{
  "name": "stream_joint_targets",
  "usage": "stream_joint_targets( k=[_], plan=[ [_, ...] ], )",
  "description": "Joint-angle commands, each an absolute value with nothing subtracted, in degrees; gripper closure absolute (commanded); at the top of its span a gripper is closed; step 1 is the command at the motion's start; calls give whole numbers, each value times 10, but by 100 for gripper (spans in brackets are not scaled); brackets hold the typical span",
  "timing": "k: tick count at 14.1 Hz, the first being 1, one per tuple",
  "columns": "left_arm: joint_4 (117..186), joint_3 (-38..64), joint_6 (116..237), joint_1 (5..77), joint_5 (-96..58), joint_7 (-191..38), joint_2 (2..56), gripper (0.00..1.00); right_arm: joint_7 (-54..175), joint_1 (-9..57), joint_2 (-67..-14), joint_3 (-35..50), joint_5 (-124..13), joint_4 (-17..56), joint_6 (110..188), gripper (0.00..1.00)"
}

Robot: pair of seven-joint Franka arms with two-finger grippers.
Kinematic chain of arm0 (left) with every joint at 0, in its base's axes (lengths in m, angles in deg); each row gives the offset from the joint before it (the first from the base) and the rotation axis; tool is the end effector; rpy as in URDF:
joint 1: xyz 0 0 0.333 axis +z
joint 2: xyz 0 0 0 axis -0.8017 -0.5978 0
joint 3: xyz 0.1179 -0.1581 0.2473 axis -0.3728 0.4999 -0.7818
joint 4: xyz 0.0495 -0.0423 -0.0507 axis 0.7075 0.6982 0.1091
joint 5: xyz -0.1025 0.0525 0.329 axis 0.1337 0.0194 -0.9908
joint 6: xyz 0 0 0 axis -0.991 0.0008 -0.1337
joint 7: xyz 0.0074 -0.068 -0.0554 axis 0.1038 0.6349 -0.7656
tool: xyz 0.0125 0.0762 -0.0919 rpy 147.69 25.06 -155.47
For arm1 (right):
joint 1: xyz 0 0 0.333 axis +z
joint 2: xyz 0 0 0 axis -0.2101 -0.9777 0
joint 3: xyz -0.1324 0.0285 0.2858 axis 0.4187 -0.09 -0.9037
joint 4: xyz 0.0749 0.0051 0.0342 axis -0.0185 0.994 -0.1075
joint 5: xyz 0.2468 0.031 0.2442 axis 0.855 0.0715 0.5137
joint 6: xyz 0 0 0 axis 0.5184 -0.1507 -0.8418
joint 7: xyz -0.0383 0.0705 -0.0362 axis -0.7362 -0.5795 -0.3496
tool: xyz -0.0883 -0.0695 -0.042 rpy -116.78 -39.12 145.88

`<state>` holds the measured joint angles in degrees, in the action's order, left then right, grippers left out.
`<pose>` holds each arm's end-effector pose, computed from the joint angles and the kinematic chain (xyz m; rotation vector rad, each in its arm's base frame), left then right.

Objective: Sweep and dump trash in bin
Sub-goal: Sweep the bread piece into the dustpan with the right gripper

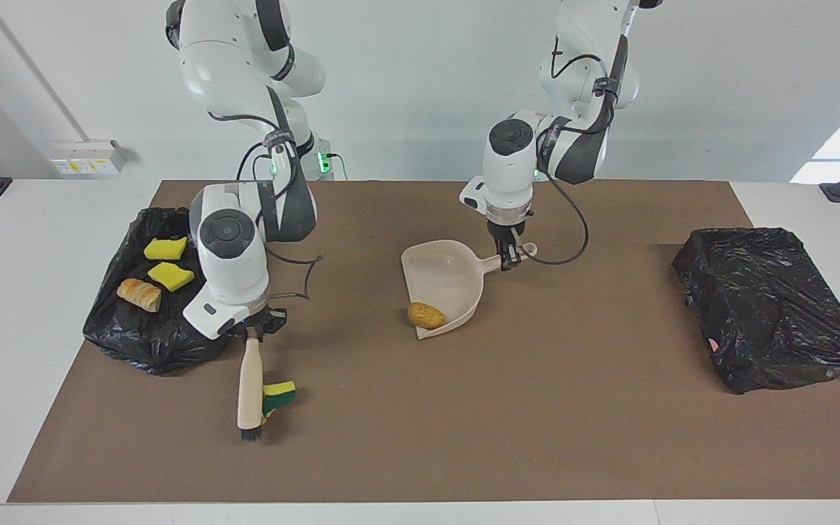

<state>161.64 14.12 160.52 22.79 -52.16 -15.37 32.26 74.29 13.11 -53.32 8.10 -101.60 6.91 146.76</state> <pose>0.4353 -0.2899 0.3864 -2.2534 2.0403 0.0936 0.6383 0.0538 0.3631 2.9399 0.2014 -0.0469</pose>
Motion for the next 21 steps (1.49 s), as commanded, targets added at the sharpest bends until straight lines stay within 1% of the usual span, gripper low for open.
stream_joint_targets(
  k=[1, 5, 10, 13, 15, 16, 19, 21],
  plan=[
    [1631, 136, 1622, 221, -530, -156, 328, 100, 739, 115, -559, 74, -1020, 56, 1492, 100],
    [1631, 136, 1622, 221, -530, -156, 328, 100, 738, 121, -559, 69, -949, 56, 1475, 100],
    [1631, 136, 1622, 222, -530, -156, 328, 100, 741, 161, -552, 62, -898, 54, 1381, 100],
    [1631, 136, 1622, 222, -530, -156, 328, 100, 739, 157, -531, 47, -848, 35, 1311, 100],
    [1631, 136, 1622, 222, -530, -156, 328, 100, 735, 155, -511, 46, -830, 17, 1261, 100],
    [1631, 136, 1622, 222, -530, -156, 328, 100, 734, 150, -505, 47, -837, 6, 1248, 100],
    [1631, 136, 1621, 222, -530, -156, 328, 100, 676, 150, -502, 50, -909, 6, 1265, 100],
    [1631, 136, 1621, 222, -530, -156, 328, 100, 652, 142, -503, 50, -975, 11, 1312, 100]
  ],
)
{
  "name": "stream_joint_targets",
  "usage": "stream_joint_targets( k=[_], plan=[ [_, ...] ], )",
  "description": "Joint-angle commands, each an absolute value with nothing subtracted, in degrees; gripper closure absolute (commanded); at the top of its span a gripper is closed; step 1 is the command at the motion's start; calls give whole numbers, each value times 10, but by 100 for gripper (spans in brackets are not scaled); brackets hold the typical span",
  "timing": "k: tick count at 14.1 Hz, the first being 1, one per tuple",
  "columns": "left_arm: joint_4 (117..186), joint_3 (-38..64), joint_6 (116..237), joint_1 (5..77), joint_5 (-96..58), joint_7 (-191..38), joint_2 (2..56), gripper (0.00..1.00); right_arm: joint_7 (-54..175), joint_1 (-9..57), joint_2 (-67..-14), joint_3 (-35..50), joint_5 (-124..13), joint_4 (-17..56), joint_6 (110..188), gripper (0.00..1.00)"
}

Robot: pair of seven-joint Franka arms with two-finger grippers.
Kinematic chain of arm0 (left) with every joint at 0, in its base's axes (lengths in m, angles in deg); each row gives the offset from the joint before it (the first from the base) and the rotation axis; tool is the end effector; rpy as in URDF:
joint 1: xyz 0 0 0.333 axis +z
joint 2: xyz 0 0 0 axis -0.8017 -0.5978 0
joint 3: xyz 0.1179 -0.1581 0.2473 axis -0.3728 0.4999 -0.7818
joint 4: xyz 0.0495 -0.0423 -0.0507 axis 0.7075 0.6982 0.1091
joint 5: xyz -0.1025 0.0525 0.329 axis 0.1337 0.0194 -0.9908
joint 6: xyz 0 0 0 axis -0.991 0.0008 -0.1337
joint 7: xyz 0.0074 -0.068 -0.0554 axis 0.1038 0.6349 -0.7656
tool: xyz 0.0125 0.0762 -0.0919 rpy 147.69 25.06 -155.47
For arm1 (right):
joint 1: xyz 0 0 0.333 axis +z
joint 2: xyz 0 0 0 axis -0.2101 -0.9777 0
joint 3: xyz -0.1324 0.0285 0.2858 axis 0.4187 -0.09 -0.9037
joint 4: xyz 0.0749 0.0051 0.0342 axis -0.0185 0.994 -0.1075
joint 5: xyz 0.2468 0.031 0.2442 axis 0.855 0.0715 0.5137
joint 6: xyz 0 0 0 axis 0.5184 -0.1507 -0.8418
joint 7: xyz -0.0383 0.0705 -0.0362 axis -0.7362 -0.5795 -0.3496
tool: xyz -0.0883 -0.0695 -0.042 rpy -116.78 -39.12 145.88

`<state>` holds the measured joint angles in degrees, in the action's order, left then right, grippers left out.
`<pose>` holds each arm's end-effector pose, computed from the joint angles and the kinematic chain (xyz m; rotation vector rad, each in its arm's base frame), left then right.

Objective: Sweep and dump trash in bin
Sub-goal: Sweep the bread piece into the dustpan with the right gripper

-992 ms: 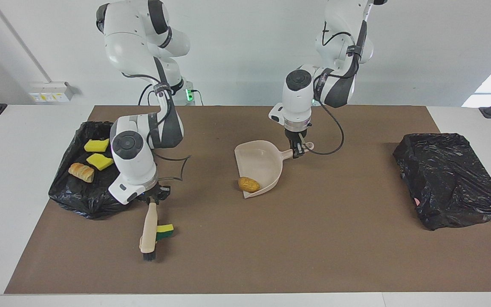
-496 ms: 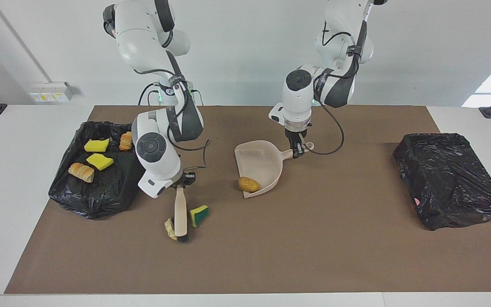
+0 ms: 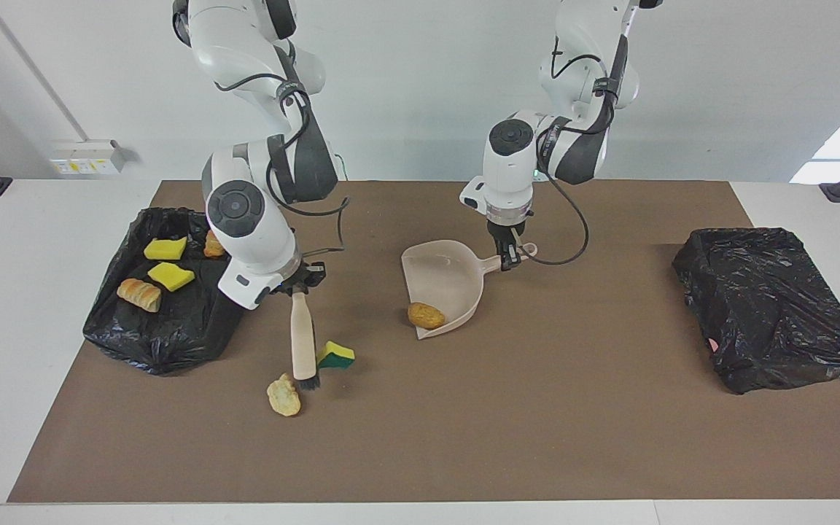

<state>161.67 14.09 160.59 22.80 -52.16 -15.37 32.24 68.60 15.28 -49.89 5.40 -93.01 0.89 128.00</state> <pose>0.4356 -0.2896 0.3861 -2.2540 2.0397 0.0931 0.6043 0.1033 0.4208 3.0302 0.3501 -0.3200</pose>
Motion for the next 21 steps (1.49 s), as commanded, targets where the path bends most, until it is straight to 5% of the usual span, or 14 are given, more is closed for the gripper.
stream_joint_targets(
  k=[1, 12, 21],
  plan=[
    [1631, 136, 1621, 222, -530, -157, 328, 100, 644, 141, -508, 50, -997, 11, 1321, 100],
    [1631, 136, 1621, 222, -530, -165, 328, 100, 586, 103, -587, 49, -1028, 11, 1410, 100],
    [1631, 136, 1614, 221, -530, -171, 329, 100, 527, 128, -546, 13, -975, 94, 1395, 100]
  ],
)
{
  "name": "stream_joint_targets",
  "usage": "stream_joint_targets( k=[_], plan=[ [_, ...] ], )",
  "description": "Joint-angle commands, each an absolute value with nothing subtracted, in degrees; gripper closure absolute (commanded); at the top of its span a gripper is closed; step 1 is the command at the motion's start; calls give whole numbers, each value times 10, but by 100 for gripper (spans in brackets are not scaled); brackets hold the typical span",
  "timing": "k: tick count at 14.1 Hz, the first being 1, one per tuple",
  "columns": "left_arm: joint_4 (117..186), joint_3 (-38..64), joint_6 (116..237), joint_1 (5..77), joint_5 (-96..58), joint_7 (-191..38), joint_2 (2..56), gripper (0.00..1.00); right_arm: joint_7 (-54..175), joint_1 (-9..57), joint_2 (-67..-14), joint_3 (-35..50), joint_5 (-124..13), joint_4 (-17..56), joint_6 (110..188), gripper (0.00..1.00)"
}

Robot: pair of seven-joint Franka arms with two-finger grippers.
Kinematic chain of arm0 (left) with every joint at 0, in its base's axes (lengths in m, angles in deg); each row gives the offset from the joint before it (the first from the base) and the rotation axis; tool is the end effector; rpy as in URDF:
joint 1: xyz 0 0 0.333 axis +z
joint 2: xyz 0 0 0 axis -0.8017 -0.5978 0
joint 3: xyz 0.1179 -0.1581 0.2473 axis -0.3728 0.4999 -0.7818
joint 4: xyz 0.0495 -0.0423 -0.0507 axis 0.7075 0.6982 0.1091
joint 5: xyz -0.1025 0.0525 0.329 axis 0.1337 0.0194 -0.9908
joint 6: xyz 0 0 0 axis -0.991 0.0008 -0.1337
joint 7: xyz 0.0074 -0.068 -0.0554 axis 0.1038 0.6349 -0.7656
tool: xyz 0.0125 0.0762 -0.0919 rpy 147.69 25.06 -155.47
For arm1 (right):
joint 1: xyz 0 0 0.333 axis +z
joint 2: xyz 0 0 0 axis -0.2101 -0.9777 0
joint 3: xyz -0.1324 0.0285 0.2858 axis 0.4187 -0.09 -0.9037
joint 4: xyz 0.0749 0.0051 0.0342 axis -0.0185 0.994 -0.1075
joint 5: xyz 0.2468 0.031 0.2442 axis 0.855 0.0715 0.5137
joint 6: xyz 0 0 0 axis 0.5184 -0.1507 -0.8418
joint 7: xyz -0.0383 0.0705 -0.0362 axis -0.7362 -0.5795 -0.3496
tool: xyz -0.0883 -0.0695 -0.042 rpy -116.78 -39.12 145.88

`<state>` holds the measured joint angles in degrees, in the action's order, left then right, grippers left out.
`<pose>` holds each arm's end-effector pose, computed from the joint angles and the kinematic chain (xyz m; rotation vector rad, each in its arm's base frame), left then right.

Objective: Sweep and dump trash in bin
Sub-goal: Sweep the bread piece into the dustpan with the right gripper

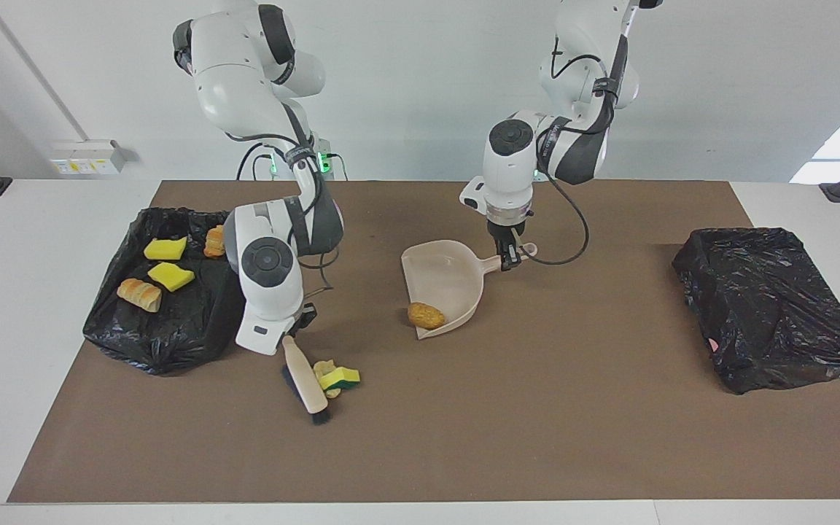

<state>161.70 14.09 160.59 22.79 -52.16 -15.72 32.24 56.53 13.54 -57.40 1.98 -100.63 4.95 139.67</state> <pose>0.4354 -0.2896 0.3859 -2.2599 2.0330 0.0934 0.6230 0.1118 0.3269 2.9019 0.7932 -0.3036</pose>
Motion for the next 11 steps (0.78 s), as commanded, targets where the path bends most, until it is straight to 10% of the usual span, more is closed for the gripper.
stream_joint_targets(
  k=[1, 11],
  plan=[
    [1631, 136, 1611, 220, -530, -184, 329, 100, 526, 130, -543, 11, -966, 102, 1394, 100],
    [1631, 136, 1595, 224, -530, -276, 332, 100, 661, 175, -487, -37, -860, 188, 1376, 100]
  ],
)
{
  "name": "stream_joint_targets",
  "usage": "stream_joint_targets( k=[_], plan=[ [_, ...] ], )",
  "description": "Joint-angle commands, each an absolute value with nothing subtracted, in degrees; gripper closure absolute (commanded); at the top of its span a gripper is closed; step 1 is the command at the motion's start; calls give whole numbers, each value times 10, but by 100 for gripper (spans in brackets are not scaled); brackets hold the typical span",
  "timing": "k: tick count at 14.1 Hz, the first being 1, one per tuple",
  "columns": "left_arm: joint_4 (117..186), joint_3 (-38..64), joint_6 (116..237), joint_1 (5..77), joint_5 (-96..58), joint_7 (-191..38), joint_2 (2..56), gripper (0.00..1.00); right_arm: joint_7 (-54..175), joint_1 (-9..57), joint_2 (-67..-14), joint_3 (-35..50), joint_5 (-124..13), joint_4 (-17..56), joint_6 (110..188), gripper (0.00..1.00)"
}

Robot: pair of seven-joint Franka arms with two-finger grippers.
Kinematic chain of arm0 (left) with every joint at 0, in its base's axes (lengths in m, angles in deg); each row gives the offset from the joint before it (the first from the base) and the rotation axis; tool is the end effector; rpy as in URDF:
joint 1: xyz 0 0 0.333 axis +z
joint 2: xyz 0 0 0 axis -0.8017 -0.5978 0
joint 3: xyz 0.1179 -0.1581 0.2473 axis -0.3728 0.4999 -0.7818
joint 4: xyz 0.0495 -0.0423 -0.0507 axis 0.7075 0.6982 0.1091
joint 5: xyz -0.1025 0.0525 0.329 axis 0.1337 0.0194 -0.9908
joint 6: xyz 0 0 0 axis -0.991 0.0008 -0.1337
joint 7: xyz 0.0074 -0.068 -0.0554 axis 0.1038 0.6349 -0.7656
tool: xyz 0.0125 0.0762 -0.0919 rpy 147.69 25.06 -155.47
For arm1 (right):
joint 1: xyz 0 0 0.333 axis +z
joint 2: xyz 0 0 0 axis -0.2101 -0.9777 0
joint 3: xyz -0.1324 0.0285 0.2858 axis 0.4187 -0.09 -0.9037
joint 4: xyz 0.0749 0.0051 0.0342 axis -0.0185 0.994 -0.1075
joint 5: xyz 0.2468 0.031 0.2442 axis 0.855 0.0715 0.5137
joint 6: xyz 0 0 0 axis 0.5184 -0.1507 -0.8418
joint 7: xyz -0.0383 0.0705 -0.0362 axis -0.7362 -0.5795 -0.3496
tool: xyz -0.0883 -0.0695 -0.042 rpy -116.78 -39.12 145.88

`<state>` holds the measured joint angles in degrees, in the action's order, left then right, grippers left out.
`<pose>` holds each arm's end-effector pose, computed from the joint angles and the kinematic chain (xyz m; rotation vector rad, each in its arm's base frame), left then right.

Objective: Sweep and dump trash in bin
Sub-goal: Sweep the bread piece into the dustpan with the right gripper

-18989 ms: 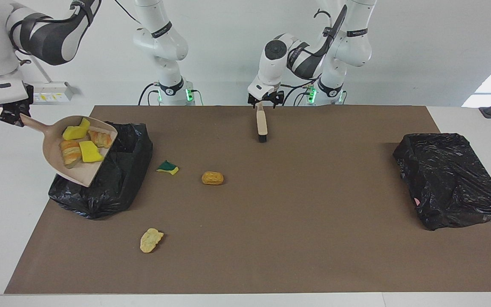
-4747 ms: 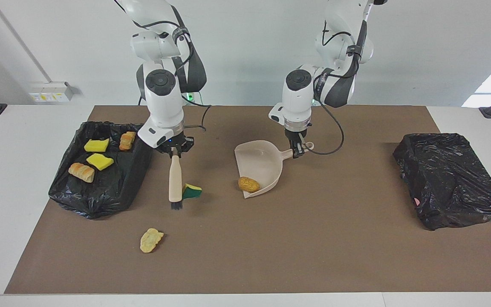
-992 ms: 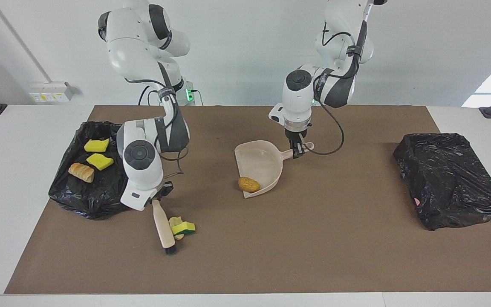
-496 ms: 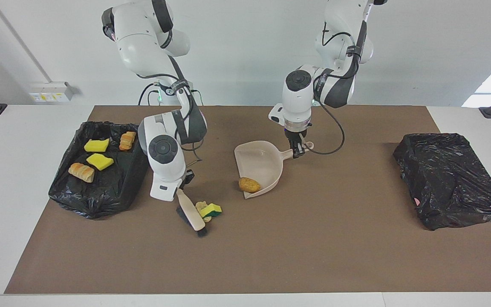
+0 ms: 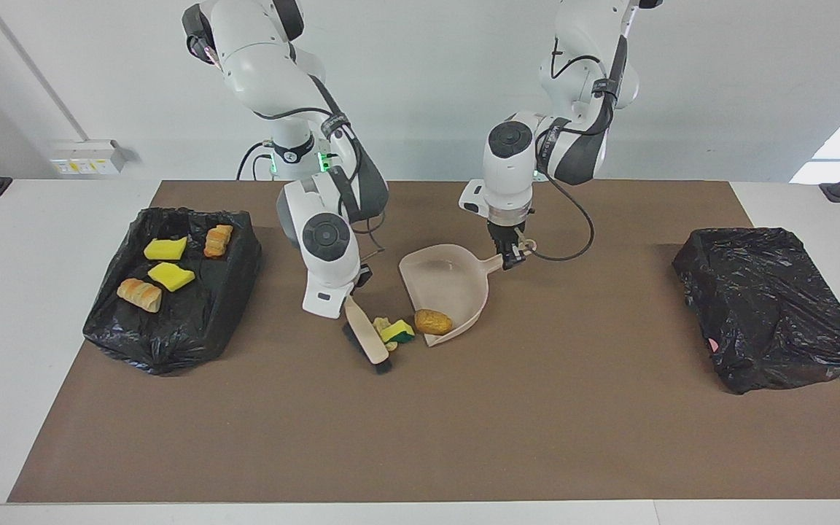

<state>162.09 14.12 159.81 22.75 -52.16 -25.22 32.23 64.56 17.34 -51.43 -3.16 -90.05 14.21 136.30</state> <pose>0.4324 -0.2880 0.3820 -2.4154 1.8367 0.1114 0.5468 0.2057 0.3290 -2.9902 -0.7422 0.4993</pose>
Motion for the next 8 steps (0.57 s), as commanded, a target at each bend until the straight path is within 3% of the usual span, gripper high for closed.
stream_joint_targets(
  k=[1, 8],
  plan=[
    [1631, 136, 1595, 224, -530, -276, 332, 100, 667, 180, -484, -37, -834, 194, 1382, 100],
    [1631, 137, 1600, 226, -528, -272, 331, 100, 671, 223, -467, -49, -708, 211, 1377, 100]
  ],
)
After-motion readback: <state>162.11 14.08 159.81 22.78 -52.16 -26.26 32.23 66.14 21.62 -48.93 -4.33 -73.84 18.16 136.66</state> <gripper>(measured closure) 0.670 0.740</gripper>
